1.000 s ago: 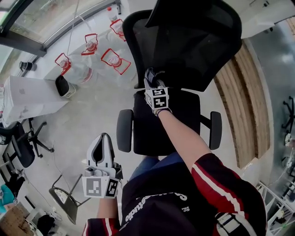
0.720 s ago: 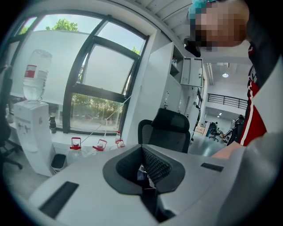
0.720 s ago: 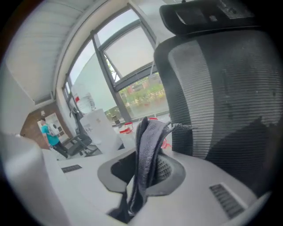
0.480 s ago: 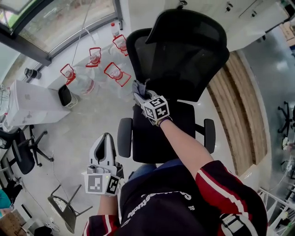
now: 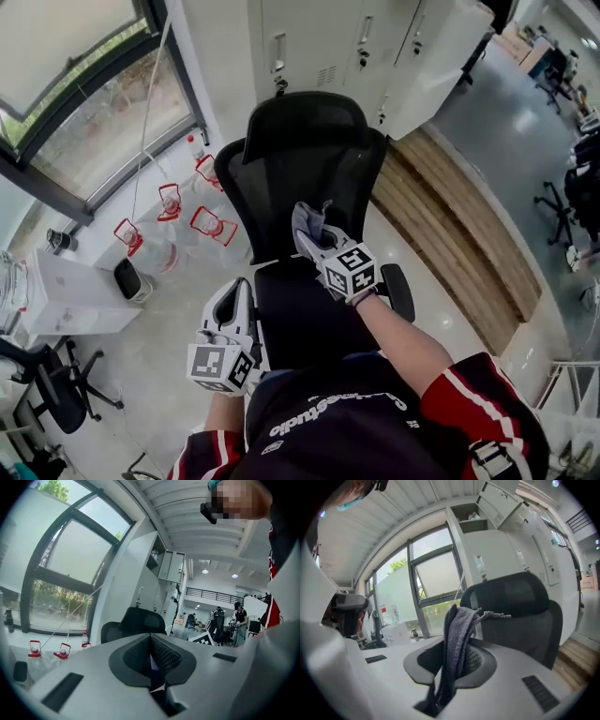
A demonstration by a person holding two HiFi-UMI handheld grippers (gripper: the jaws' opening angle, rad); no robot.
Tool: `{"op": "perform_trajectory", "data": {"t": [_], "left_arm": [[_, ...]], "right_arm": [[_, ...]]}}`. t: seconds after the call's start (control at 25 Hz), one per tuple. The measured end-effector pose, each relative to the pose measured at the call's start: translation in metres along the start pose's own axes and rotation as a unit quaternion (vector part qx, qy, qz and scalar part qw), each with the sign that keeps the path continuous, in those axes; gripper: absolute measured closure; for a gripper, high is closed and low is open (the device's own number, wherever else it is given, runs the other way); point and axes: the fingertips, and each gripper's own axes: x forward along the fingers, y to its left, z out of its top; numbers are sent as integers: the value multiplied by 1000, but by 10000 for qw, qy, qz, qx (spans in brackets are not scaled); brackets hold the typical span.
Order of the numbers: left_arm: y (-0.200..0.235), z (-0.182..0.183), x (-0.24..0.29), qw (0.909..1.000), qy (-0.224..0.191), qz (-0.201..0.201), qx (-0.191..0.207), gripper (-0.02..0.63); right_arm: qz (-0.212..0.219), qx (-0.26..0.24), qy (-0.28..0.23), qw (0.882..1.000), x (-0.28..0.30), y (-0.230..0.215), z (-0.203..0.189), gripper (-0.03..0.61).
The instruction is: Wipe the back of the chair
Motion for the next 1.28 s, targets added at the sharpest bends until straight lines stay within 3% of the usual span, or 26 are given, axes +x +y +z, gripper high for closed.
{"op": "perform_trajectory", "data": {"t": [0.32,0.64,0.92,1.28], "left_arm": [[-76,48,14,9968,-339,-634,346,589],[-166,46,-8,9954,-473,-586,594,590],[-262,14,-39,9947,-391,-541,783,589],[-362,-15,-106,9942,-512,-110,940,591]], "right_arm": [[-622,-99,-328,9975,-151,-10,62,509],[-814,-405,-643,9938,-285,4,84,509],[-561,-698,-732,9933,-390,42,57,509],[-201,-493,-713,9960,-499,59,5,509]]}}
